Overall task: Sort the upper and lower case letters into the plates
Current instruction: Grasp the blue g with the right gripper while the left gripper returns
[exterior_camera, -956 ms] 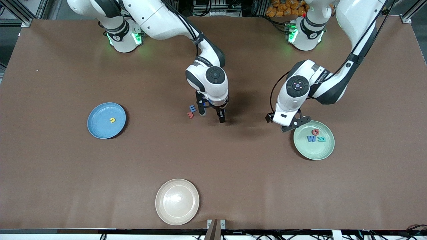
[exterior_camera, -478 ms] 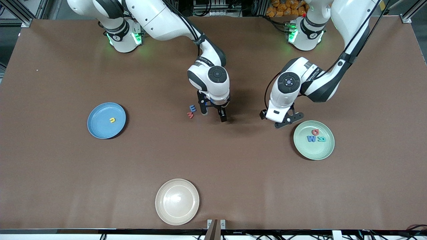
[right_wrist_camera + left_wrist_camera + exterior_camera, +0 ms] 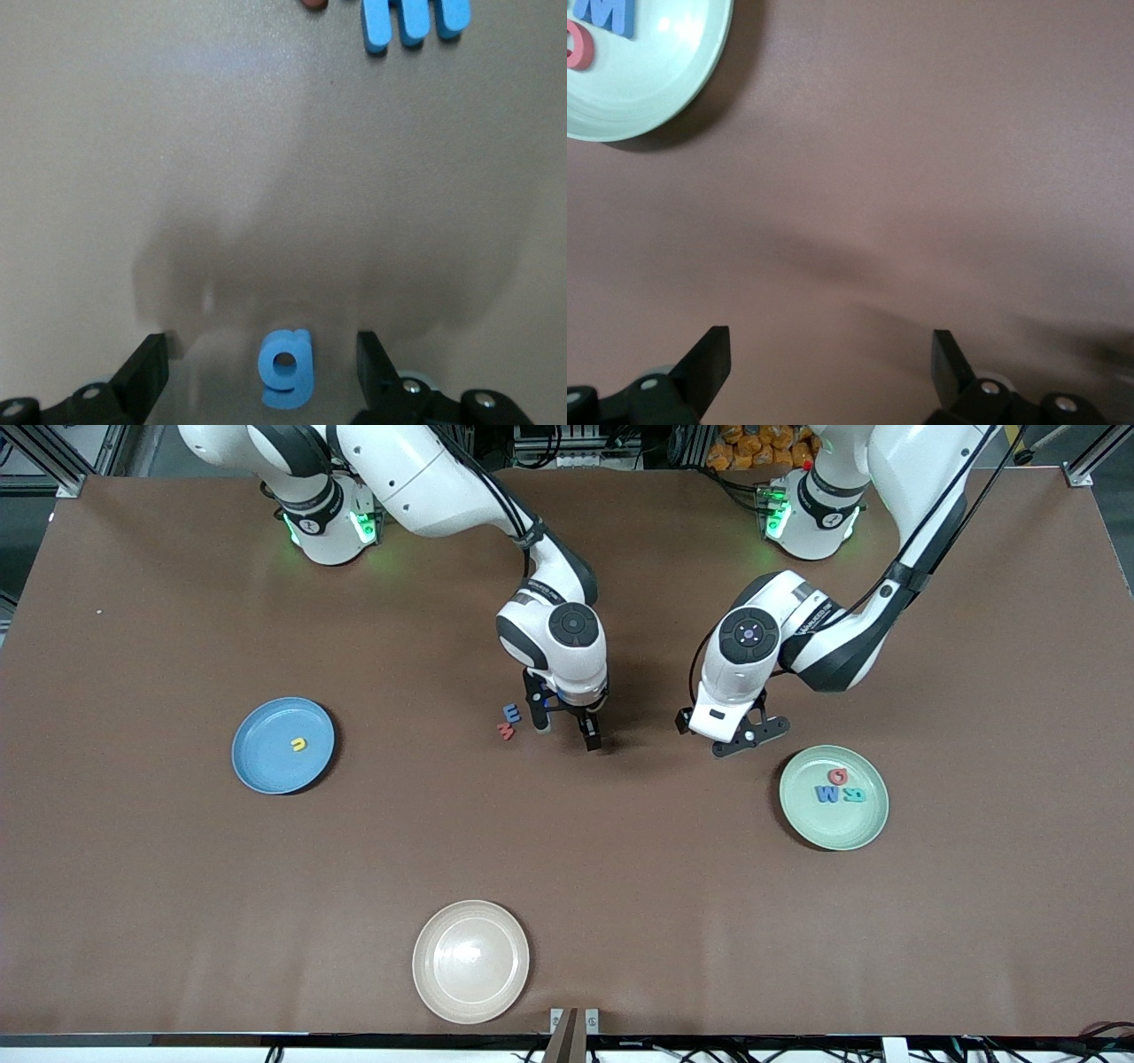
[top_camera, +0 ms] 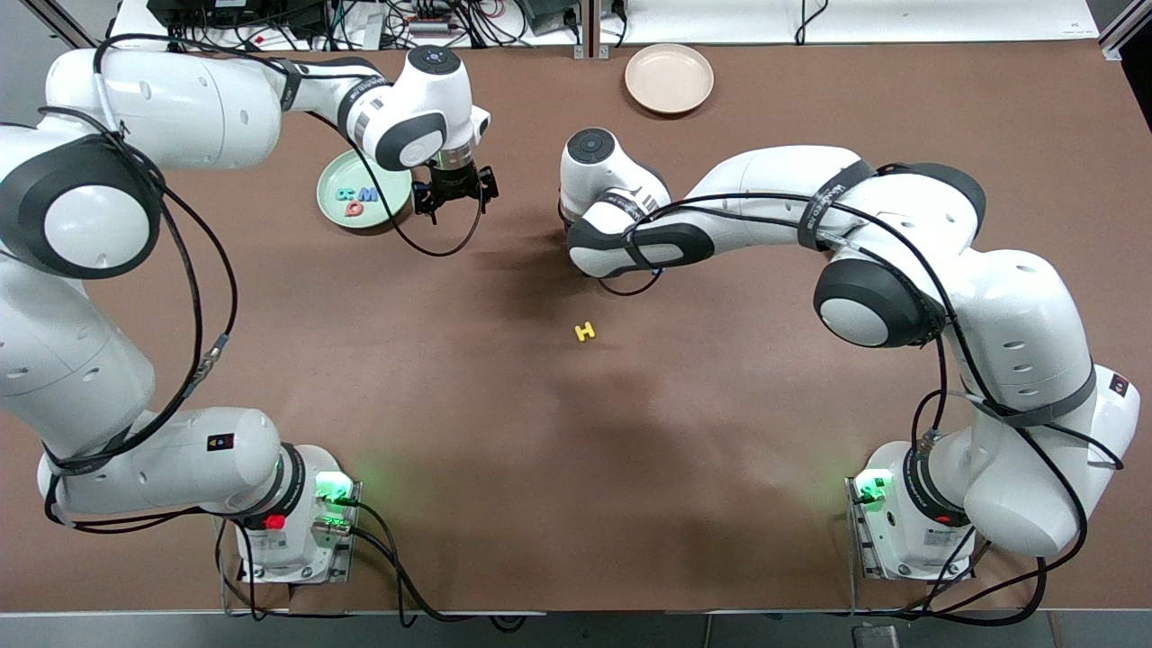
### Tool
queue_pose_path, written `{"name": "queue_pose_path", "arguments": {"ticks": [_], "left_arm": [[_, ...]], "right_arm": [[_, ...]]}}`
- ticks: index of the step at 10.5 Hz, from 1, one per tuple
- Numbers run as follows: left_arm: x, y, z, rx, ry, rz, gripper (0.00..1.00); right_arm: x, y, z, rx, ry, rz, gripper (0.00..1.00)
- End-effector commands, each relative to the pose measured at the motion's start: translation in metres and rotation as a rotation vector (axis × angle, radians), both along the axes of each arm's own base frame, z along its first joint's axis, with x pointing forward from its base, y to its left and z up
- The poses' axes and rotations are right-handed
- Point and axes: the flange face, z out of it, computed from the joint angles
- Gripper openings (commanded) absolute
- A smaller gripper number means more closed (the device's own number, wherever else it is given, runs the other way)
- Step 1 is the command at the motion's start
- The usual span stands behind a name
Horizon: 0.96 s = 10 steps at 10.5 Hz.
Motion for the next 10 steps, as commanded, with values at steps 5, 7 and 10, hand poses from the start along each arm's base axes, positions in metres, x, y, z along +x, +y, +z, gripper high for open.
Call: {"name": "queue_pose_path", "arguments": {"ticks": [5,7,10], "left_arm": [[-0.007,-0.013,0.004,-0.012,0.004,0.023,1.0],[-0.013,-0.023,0.005,-0.011,0.0,0.041,1.0],[-0.017,-0.032,0.01,-0.02,-0.005,0.049,1.0]], "right_arm": [[-0.002,-0.002,-0.004,0.0,-0.011,0.008,0.43],[-0.002,-0.004,-0.006,-0.005,-0.007,0.005,0.2],[-0.003,-0.004,-0.006,-0.008,-0.007,0.03,0.0]]}}
